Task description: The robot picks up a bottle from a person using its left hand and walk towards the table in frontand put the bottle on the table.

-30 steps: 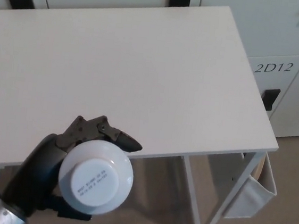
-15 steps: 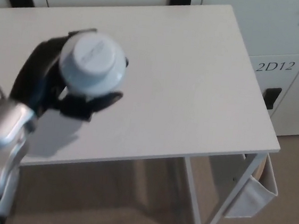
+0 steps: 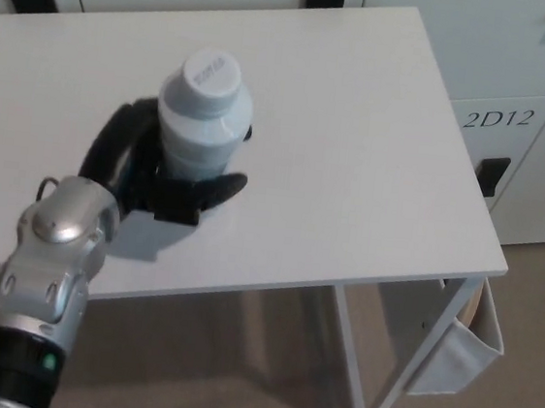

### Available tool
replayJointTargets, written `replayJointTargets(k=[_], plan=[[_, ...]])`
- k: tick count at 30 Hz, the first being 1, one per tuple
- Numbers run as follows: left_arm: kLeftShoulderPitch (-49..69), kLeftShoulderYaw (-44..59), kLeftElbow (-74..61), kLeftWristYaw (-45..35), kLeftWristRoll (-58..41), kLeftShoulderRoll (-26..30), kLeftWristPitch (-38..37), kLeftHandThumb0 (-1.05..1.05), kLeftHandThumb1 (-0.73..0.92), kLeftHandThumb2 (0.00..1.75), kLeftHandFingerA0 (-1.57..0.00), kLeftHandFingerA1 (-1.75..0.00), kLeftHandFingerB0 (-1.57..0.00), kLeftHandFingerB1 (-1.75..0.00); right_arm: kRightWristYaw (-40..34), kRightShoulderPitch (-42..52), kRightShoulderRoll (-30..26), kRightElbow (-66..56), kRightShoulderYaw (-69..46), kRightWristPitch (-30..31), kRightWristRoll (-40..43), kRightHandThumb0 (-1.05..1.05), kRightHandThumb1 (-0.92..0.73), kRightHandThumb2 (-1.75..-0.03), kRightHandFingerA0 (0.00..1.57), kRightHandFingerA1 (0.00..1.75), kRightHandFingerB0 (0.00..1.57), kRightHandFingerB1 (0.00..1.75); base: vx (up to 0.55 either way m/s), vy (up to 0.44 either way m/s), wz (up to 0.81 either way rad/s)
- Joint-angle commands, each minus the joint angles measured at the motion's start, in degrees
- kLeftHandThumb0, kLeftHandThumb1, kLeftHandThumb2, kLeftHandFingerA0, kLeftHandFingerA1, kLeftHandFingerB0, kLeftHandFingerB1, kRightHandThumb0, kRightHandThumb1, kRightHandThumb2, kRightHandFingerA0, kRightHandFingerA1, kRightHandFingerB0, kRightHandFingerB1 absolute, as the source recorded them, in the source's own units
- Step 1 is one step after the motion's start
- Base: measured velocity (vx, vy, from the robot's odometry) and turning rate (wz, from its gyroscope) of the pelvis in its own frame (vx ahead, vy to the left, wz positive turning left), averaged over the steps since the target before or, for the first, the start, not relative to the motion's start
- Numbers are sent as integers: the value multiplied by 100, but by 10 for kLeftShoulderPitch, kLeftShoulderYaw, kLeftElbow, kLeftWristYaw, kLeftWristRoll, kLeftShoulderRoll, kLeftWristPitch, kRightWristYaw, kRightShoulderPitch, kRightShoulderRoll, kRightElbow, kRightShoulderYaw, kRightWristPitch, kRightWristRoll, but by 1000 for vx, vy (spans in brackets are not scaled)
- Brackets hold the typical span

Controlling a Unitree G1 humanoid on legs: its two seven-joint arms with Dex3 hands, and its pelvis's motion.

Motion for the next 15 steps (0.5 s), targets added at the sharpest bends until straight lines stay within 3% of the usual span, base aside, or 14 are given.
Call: replayJointTargets(k=[1, 8, 15], plan=[[13, -19, 21, 18, 25, -2, -3, -7, 74, 78, -100, -145, -76, -100, 2, -4, 0, 3, 0, 1, 2, -38, -67, -59, 72, 48, 58, 42, 0, 0, 0], [32, -39, 32, 30, 43, -7, -25, -10, 78, 70, -98, -141, -77, -94, -1, -12, 4, 15, 4, 5, -2, -39, -66, -58, 71, 47, 57, 41, 0, 0, 0], [37, -46, 32, 32, 46, -12, -43, -7, 79, 75, -101, -142, -77, -100, -1, -16, 4, 12, 2, 3, 0, -39, -66, -59, 74, 48, 58, 41, 0, 0, 0]])
